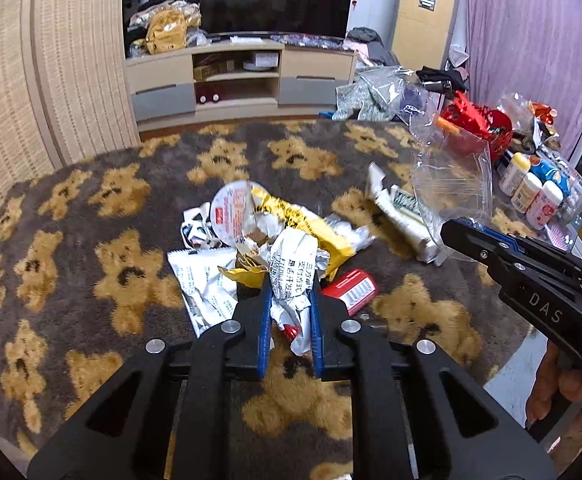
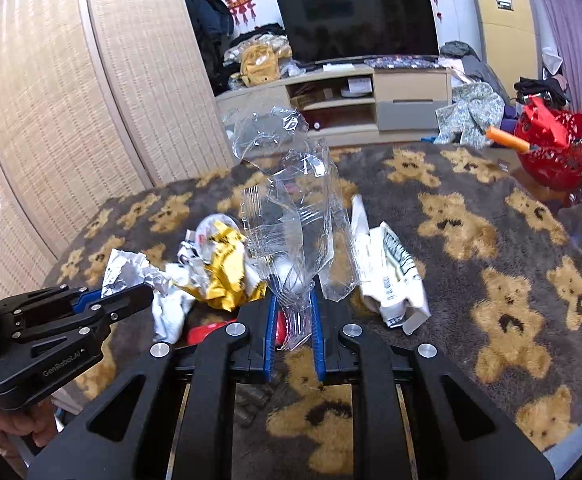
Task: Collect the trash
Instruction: 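Grasp crumpled printed paper with the left tool while the right tool grasps a clear plastic bag, then lift both held items and carry them down over the metal bin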
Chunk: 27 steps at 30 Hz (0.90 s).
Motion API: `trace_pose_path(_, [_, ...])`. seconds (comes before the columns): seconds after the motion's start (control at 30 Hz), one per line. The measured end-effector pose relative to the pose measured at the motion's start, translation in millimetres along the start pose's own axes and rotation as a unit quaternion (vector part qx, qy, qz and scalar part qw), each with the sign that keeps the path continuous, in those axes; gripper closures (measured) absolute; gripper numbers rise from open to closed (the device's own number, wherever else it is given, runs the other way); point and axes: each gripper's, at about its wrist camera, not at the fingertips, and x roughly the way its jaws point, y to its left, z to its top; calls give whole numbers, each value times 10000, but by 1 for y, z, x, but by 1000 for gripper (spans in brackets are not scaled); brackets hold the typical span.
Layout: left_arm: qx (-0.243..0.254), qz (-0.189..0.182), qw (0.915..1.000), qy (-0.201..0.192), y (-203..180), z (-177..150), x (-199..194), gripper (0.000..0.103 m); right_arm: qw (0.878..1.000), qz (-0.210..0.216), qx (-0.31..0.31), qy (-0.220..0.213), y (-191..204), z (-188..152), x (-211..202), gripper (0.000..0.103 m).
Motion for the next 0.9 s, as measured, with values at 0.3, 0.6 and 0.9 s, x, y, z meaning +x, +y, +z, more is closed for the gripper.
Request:
trace_pose_path(0.3, [90, 70, 9985, -542, -26, -7, -93, 89, 9984, 4, -115, -549, 19, 6, -89, 87])
trace_pose_path(0.6, [96, -3, 9974, -711, -45, -51, -159, 88, 9978, 169, -71, -631, 30, -27, -159, 87])
trace_pose_path(0.9, [-13, -96, 9991, -416, -52, -120, -180, 88, 9996, 285, -81, 44, 41, -94, -179, 87])
